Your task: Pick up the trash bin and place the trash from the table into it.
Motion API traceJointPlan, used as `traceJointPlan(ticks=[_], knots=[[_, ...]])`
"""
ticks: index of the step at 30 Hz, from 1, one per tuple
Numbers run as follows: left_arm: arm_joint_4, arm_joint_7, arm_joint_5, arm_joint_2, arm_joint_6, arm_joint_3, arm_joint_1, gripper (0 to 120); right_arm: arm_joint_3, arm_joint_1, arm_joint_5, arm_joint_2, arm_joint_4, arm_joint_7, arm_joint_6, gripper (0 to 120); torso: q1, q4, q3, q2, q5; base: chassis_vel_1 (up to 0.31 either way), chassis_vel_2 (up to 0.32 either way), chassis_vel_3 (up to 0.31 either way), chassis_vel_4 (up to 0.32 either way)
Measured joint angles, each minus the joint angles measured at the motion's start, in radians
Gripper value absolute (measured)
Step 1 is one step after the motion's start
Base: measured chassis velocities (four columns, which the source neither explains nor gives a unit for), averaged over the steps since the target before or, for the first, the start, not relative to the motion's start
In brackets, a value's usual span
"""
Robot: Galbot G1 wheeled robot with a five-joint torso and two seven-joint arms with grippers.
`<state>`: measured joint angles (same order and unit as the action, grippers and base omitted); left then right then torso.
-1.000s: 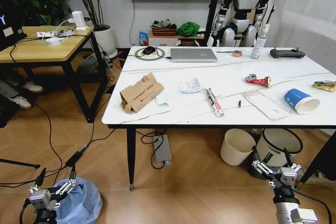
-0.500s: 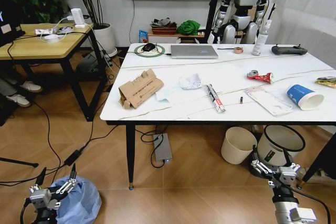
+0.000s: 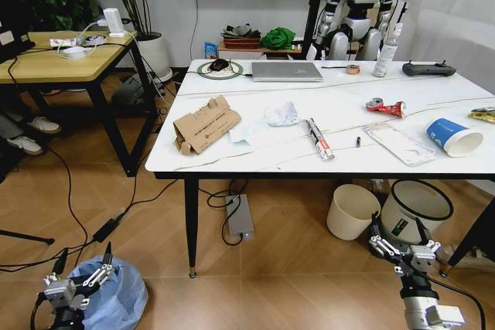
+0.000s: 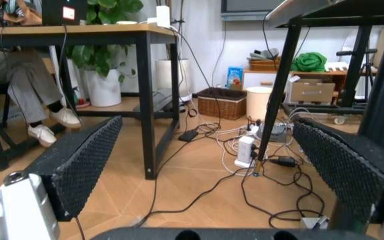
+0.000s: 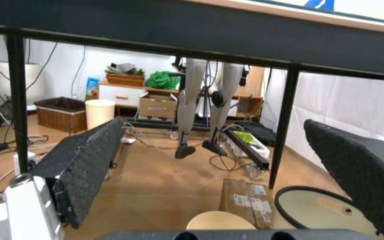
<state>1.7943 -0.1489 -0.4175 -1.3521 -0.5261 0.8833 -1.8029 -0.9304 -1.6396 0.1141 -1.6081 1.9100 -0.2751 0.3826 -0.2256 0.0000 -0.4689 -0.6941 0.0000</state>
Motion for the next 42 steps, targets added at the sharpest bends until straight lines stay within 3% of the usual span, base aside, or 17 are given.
traceJointPlan(ticks=[42], knots=[[-0.006,0.000,0.011,-0.004,0.006,0.008,-0.022,100,0.021,-0.003,-0.003,0.000,-0.020,-0.020,0.031,100,0.066,0.0000,0.104,0.170,0.0000,0.000,0.000,0.000,0.000]])
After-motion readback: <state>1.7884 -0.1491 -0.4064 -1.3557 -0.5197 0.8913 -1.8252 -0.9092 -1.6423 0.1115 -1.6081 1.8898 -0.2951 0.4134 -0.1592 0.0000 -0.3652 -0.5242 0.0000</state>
